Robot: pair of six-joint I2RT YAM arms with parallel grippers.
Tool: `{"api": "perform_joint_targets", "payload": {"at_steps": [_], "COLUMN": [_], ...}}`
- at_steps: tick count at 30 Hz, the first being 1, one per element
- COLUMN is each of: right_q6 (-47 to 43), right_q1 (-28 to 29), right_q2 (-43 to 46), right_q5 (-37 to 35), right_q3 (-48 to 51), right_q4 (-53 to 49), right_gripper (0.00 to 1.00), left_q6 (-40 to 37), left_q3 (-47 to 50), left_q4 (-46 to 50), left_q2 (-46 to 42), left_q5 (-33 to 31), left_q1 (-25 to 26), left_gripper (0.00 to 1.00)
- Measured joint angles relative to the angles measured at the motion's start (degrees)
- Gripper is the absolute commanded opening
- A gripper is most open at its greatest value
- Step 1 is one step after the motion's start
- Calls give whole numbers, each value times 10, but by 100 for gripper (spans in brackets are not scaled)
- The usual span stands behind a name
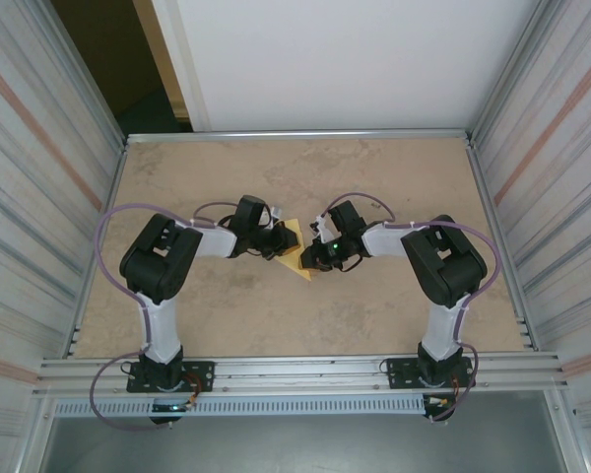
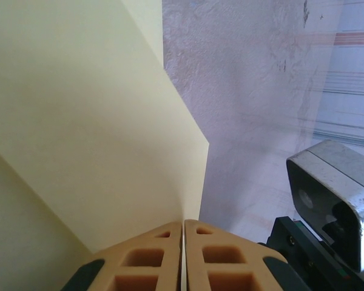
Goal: Fold a paper plane with a square sheet of paper (pick it up from the middle)
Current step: Fourth fold the wing at the center of the table.
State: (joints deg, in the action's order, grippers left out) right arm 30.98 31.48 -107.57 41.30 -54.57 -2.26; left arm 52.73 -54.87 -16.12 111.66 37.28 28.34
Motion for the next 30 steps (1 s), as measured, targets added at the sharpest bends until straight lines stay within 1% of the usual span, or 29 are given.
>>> {"api": "perform_joint_targets", "payload": {"at_steps": [6,25,30], "right_q6": [0,0,0], "right_q1": [0,0,0], "right_q2": [-1,-12,-13], "right_q5": [-10,-12,-16], "right_q3": [0,0,0], "right_q4": [0,0,-3], "right_gripper": [16,16,15], "left_q6": [0,0,-3], "left_q3": [-1,-5,-11], "left_q4": [1,13,18], "left_q2": [3,11,11], "left_q5": [0,-3,-3], "left_q1": [0,0,0], "left_gripper": [11,11,12]}}
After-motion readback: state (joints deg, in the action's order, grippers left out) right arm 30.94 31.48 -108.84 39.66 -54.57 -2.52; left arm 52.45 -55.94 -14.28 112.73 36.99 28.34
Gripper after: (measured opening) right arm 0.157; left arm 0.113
